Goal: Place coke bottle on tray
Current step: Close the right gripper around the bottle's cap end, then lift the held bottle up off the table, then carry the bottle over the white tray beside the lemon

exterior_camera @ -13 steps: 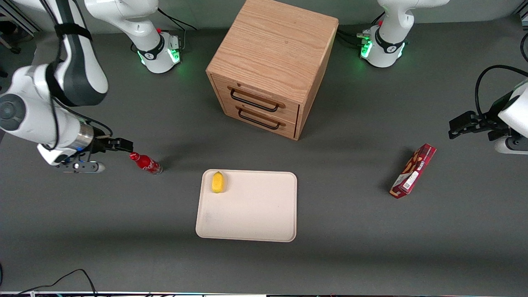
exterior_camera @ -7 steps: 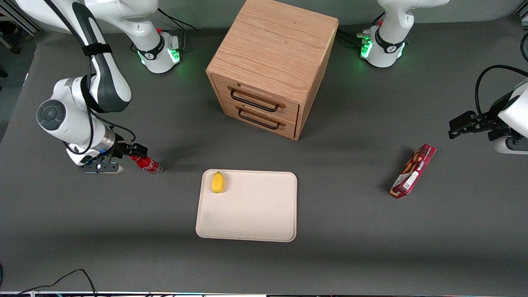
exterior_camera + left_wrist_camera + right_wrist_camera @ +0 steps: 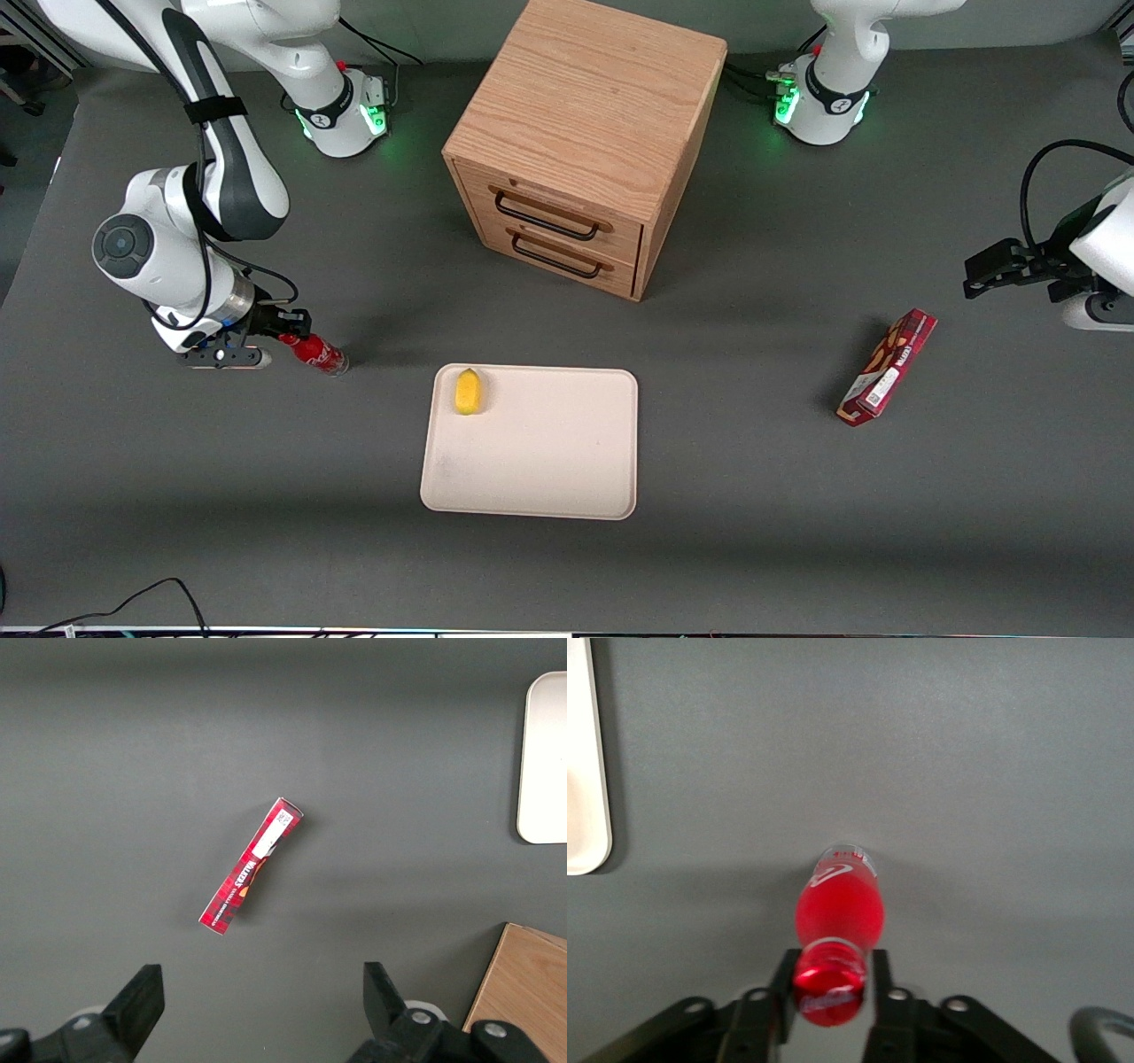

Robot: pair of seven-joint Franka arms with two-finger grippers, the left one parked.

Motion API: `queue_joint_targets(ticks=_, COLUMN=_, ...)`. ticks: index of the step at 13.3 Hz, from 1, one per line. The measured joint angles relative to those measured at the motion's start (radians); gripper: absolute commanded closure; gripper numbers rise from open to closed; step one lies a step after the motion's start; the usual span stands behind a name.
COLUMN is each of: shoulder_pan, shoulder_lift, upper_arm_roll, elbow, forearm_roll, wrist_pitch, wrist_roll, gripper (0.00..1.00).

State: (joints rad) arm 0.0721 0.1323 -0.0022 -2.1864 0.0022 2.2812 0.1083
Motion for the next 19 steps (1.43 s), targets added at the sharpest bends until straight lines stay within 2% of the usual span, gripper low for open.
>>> queue_joint_targets(ticks=3, shoulder_pan=0.0, shoulder_lift=-0.005, upper_arm_roll=0.001, elbow=0.007, forearm_roll=-0.001, wrist_pitch=-0.004, wrist_roll=0.0, gripper=1.0)
queue_joint_targets(ticks=5, shoulder_pan=0.0, shoulder_lift=-0.027, upper_arm_roll=0.001, elbow=0.055, forearm_roll=-0.002, wrist_pitch=-0.101, wrist_roll=0.0, gripper=1.0)
queue_joint_targets(ticks=7, shoulder_pan=0.0, shoulder_lift=-0.066, upper_arm_roll=0.001, elbow=0.176, forearm_roll=-0.002, wrist_pitch=-0.306, wrist_roll=0.0, gripper=1.0)
queue_joint_targets(ticks=10, shoulder_pan=0.0, shoulder_lift=-0.114, upper_arm_roll=0.002, elbow=0.444, forearm_roll=-0.003, wrist_pitch=-0.663, wrist_roll=0.0, gripper=1.0)
queue_joint_targets(ticks=12, shoulder_pan=0.001, shoulder_lift=-0.116, upper_arm_roll=0.004, elbow=0.614, forearm_roll=-0.003, wrist_pitch=-0.828, wrist_roll=0.001, gripper=1.0)
queue_joint_targets(ticks=16, shoulder_pan=0.003, shoulder_lift=-0.039, upper_arm_roll=0.009, elbow=0.73, forearm_roll=-0.003, wrist_pitch=-0.876, wrist_roll=0.055, gripper=1.0)
queue_joint_targets(ticks=19, shoulder_pan=0.064, shoulder_lift=0.154, upper_arm_roll=0.038, elbow=0.868, forearm_roll=-0.003, wrist_pitch=-0.861, wrist_roll=0.219, gripper=1.0)
